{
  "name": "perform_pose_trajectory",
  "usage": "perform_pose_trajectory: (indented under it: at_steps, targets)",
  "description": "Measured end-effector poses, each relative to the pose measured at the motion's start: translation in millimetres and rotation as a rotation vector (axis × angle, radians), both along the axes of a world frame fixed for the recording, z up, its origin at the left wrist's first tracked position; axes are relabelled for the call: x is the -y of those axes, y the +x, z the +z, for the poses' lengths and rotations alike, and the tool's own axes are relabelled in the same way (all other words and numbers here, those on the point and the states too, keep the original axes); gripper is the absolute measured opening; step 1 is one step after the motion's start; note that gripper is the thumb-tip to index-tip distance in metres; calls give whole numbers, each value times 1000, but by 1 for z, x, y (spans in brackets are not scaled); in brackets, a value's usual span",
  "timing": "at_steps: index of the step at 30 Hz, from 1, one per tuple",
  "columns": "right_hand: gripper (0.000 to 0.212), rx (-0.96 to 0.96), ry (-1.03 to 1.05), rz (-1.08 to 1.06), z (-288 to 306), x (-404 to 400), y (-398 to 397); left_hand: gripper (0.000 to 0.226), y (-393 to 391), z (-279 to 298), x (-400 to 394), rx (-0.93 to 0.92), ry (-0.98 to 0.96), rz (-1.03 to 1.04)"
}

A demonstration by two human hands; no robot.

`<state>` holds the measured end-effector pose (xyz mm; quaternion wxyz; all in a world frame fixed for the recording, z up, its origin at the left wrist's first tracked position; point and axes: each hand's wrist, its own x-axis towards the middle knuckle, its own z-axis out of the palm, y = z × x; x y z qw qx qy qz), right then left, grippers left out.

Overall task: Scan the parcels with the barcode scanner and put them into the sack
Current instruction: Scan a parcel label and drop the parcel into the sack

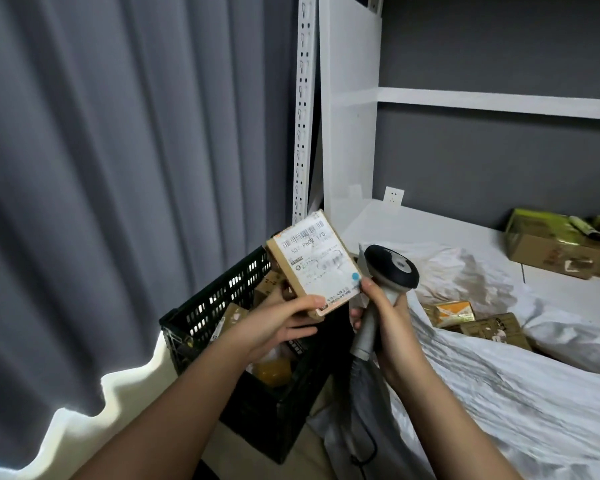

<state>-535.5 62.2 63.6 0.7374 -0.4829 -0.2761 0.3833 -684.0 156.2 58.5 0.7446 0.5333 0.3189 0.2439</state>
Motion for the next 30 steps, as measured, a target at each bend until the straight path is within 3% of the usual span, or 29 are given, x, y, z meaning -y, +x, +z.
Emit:
perform_pose_trajectory:
  at_steps: [4,8,13,18,21,30]
  targets:
    - [15,179,-74,-53,3,5,3,93,-13,-7,-20,-66,49,115]
    - [22,255,-39,28,7,13,-5,83,-15,-19,-31,-155,111,217]
    - [29,234,-53,178,10,19,-14,83,-14,-34,-47,-145,51,365]
    - [35,222,-58,246,14,22,-13,66,-14,-42,-53,-182,36,388]
    - [32,218,-63,268,14,23,-13,73,-15,-46,-58,-210,32,401]
    - [30,253,-95,287,18,28,-12,57,-14,-49,-62,-219,10,406]
